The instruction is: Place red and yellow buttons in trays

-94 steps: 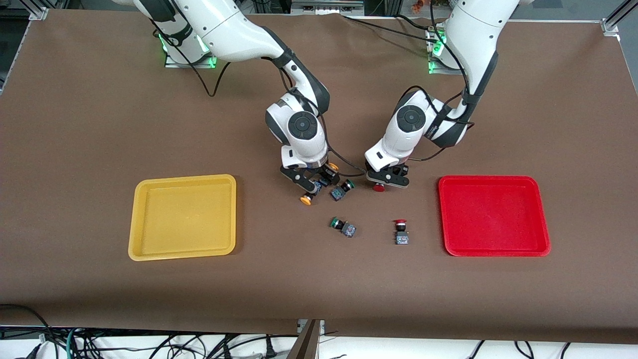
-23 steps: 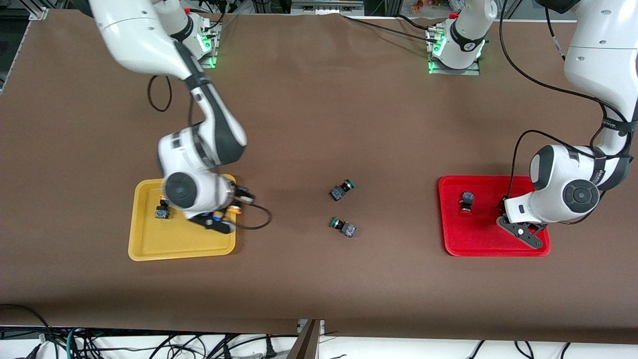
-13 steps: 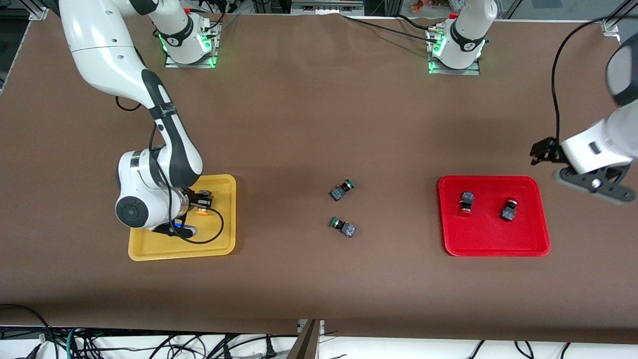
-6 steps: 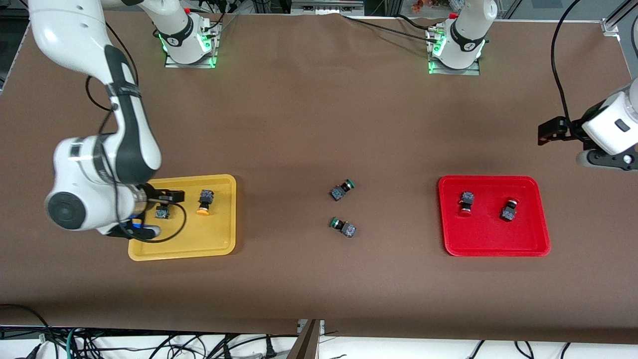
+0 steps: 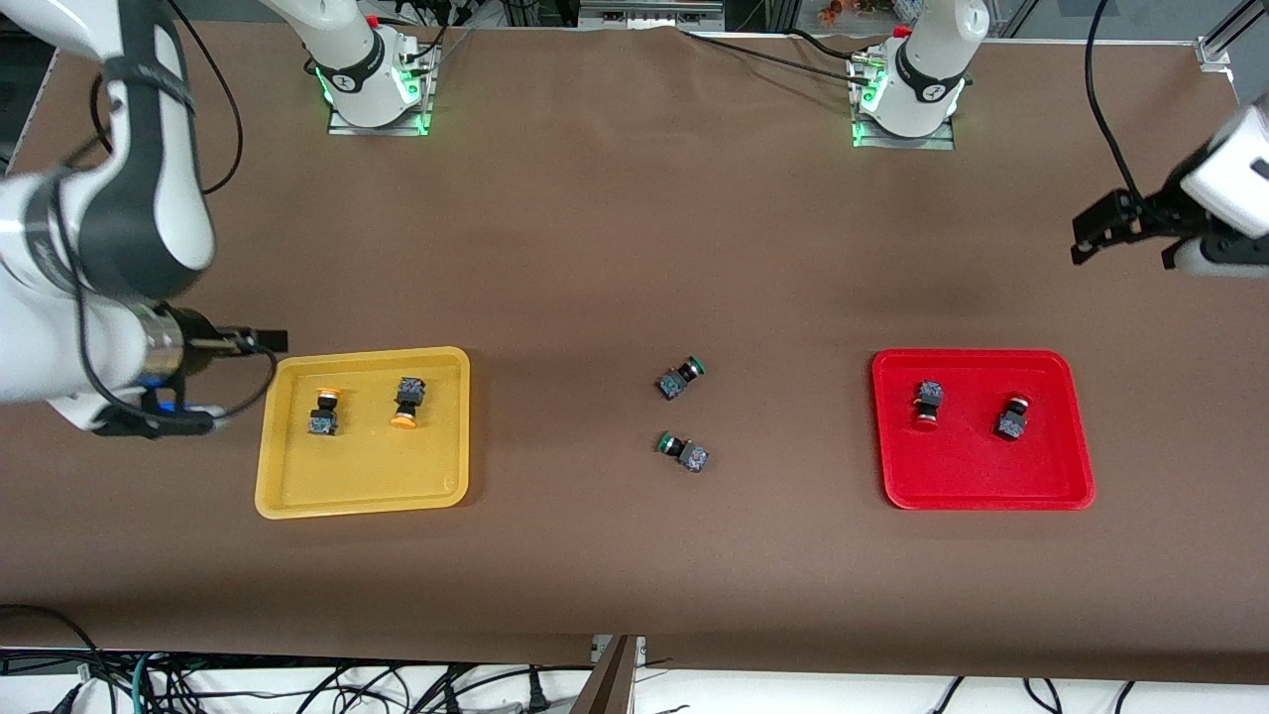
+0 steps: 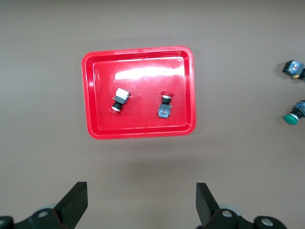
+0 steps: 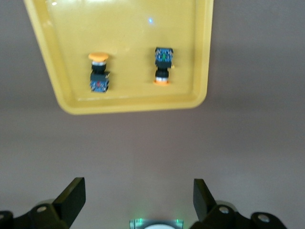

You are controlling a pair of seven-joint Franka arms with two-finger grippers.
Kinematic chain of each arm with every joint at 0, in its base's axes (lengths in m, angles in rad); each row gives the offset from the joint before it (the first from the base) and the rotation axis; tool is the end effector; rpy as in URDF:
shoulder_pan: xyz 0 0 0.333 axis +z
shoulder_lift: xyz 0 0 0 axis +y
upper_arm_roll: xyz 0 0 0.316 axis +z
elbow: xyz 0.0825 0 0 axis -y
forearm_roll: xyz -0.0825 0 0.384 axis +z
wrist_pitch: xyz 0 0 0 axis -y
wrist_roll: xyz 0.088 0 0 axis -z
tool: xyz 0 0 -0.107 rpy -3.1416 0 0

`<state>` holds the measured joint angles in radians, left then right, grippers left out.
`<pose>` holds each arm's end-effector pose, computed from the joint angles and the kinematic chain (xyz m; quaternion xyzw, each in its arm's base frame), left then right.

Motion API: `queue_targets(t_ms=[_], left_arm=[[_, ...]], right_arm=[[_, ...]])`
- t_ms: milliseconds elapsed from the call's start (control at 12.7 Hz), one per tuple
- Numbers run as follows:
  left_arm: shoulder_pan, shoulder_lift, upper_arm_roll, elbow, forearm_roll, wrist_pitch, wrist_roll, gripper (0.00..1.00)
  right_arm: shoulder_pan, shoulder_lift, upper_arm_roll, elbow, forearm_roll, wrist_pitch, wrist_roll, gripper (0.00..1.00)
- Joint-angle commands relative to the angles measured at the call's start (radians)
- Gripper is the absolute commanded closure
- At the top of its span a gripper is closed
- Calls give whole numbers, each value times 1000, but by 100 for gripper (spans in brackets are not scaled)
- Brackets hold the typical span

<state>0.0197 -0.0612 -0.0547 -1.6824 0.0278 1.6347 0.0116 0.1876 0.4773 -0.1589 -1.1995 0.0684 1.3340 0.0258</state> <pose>0.5399 -0.0170 0.6107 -0.9996 0.0240 -0.0069 0.0155 0.6535 0.0502 0.4895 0.9858 0.0063 -0.1677 0.0078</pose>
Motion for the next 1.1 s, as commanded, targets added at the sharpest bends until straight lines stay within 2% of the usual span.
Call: queue_targets(t_ms=[0, 236, 473, 709, 1024], left_arm=[[-21, -40, 29, -51, -19, 37, 8, 0], [-49, -39, 53, -46, -16, 36, 33, 0], [-75, -32, 84, -39, -14, 36, 39, 0], [-66, -12, 76, -34, -14, 19, 41, 0], [-73, 1, 72, -4, -14, 5, 42, 0]], right_arm=[[-30, -185, 36, -112, -6, -42, -17, 0], [-130, -304, 134, -153, -99, -68, -30, 0], [-155, -408, 139, -161, -93, -64, -27, 0], [-157, -431, 157, -175, -93, -78, -32, 0], [-146, -408, 160, -158, -107, -90, -29, 0]])
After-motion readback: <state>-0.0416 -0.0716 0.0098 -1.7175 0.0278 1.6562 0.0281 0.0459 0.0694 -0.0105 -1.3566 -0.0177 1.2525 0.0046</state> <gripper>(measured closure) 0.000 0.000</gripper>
